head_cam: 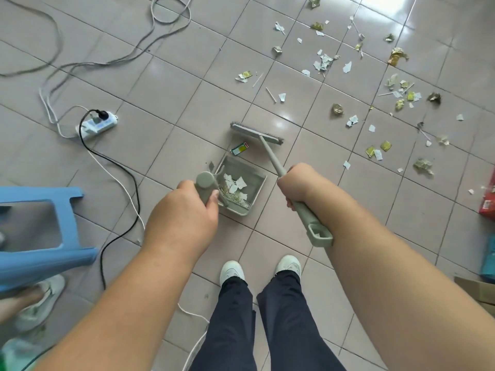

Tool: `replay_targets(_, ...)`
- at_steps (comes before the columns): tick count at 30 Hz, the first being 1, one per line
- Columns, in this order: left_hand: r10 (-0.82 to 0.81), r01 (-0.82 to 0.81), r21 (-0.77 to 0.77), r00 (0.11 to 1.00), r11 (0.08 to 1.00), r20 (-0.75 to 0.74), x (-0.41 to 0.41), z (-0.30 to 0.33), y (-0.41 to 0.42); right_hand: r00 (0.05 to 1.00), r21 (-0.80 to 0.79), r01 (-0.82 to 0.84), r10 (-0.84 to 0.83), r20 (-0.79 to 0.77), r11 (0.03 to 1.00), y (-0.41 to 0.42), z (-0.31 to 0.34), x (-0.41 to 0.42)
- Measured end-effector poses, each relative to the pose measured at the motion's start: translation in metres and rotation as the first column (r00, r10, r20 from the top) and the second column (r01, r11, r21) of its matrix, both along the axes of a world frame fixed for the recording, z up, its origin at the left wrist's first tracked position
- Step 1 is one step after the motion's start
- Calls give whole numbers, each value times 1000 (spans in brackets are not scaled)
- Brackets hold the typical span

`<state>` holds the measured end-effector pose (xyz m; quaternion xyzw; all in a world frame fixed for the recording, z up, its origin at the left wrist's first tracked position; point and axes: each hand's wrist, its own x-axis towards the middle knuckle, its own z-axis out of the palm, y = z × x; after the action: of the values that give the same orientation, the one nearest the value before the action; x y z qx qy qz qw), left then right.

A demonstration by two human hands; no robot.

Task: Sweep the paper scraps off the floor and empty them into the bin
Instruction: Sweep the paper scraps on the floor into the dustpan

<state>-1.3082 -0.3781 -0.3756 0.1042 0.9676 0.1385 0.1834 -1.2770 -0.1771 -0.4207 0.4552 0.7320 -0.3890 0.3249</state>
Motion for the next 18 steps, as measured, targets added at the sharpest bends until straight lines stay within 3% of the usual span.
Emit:
replay_targets(8,97,-97,-5,995,995,-4,-20,-3,-32,992,-46,-75,80,95,996,-42,-8,5)
replay_targets(13,115,-116,29,993,993,7,-27,-4,-31,994,-131,-11,25,105,991,-33,22,35)
replay_targets(18,112,-113,68,993,991,24,-32,-3,-28,998,-91,33,-28,54,995,-36,38,36)
